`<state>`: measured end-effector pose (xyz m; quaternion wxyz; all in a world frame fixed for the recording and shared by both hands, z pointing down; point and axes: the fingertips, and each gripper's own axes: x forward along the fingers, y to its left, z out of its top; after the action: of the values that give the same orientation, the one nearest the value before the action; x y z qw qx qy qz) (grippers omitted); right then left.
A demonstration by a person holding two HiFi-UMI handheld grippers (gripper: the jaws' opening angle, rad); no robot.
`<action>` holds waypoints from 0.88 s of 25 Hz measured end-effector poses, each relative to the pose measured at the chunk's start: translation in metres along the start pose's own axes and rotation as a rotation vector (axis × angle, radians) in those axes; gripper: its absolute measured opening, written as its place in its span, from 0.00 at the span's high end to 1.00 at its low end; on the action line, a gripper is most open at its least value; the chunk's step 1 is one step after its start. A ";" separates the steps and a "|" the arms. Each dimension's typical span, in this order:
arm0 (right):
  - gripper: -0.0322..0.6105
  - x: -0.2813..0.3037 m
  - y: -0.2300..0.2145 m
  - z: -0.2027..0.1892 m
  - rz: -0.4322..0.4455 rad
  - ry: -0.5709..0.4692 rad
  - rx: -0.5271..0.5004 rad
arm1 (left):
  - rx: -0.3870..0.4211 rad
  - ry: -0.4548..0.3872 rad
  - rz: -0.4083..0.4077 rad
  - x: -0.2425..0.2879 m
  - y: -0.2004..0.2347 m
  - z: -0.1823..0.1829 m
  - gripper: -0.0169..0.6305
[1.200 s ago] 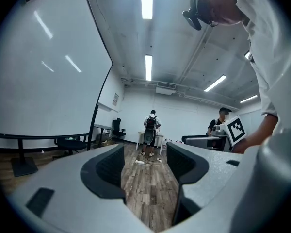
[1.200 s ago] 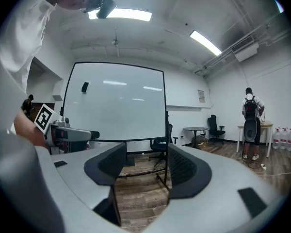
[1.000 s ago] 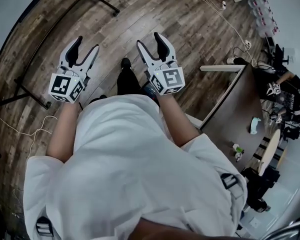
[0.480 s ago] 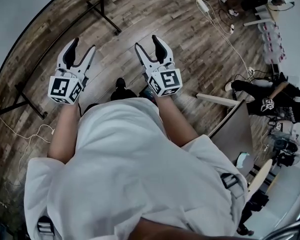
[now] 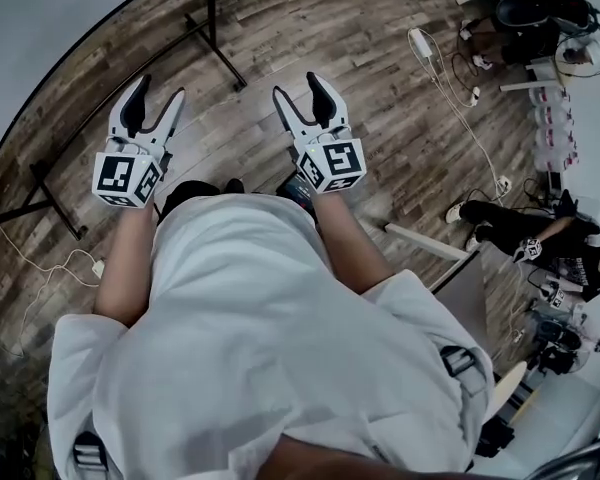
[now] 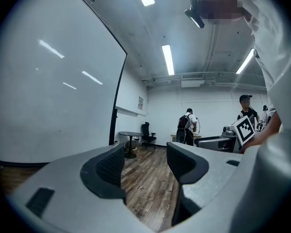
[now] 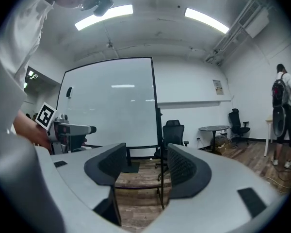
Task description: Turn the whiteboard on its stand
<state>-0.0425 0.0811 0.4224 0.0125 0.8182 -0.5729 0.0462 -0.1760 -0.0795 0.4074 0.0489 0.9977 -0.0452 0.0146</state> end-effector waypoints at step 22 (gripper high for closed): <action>0.54 0.201 -0.075 0.009 0.135 0.076 -0.045 | -0.084 -0.013 0.124 0.127 0.134 -0.015 0.58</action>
<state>0.0963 -0.0820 0.4338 0.0497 0.7749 -0.6267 0.0650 -0.0626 -0.2226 0.4392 0.0896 0.9901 -0.1077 0.0092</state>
